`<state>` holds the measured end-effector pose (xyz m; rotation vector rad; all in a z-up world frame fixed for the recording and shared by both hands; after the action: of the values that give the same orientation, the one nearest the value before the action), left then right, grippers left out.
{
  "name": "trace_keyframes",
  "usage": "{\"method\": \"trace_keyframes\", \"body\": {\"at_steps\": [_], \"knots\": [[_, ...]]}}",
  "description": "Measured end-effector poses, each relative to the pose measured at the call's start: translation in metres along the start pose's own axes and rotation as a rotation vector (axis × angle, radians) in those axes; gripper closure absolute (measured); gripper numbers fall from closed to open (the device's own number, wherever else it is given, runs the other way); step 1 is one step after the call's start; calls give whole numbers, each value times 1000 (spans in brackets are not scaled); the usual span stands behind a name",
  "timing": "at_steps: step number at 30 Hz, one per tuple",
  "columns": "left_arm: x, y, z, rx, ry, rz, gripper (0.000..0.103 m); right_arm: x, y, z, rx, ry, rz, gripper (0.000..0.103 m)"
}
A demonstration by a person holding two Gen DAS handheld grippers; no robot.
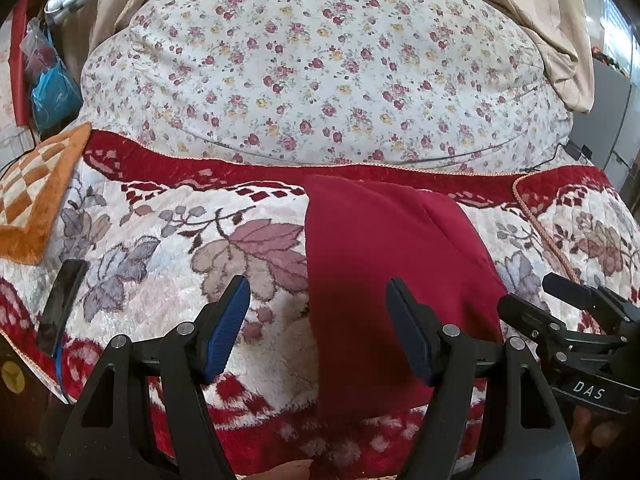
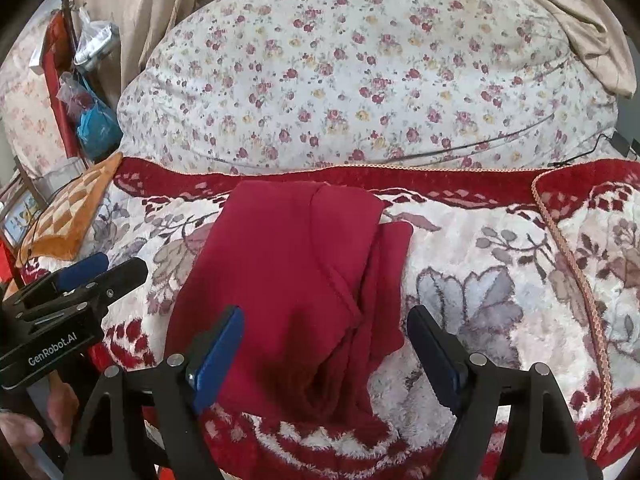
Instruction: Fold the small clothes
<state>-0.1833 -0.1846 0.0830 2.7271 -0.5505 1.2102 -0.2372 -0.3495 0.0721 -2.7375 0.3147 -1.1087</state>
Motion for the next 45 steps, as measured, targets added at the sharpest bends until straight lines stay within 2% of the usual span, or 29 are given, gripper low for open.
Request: {"method": "trace_keyframes", "body": {"at_steps": [45], "knots": [[-5,-1,8,0,-17,-14,32,-6,-11,19,-30,-56,-27,19]]}}
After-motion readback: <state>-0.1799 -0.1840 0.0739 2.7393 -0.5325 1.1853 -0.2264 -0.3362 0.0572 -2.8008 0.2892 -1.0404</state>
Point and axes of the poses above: each gripper's, at about its wrist camera, not at the fingertips, and z roughly the way its jaws point, y to its right, x to its top, the point moved 3 cm from there along z, roughly the way its jaws point, and after that the axes turned 7 degrees about z, right-handed, at the moved point
